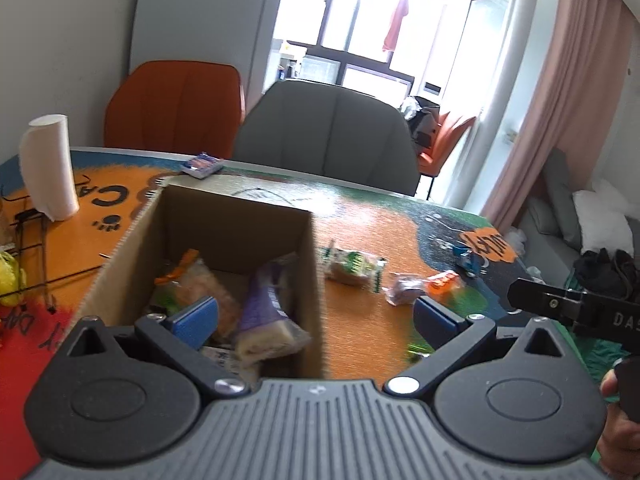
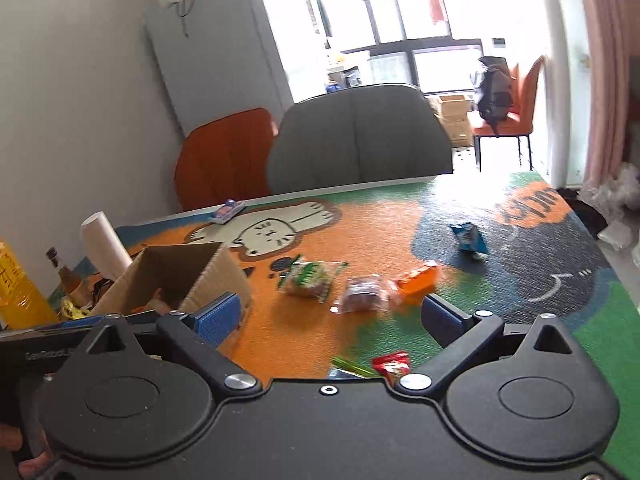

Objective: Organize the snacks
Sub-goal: 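Reach the right gripper to the red candy and close on it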

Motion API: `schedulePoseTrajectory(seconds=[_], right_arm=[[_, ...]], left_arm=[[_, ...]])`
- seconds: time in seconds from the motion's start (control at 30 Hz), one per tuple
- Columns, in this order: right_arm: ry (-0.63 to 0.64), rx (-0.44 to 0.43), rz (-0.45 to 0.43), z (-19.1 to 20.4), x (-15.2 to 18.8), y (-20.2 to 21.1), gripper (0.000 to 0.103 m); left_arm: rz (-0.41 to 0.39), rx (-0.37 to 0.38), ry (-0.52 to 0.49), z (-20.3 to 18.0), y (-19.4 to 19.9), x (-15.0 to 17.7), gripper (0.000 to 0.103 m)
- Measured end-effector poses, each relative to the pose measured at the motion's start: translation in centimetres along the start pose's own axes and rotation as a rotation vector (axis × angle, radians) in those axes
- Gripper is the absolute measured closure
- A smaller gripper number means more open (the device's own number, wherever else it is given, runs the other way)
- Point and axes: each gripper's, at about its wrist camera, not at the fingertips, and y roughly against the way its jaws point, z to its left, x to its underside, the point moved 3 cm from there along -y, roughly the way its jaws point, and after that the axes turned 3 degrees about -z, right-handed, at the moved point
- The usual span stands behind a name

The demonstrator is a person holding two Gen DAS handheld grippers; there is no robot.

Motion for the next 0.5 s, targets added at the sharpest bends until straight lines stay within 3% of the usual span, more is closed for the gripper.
schedulePoseTrajectory(seconds=[0.5], right_arm=[[-0.053,0.081,0.015,-5.0,1.3,1.1,0.004]], left_arm=[[0.046,0.077,-0.061,-5.7,-1.0,2.0,0.002]])
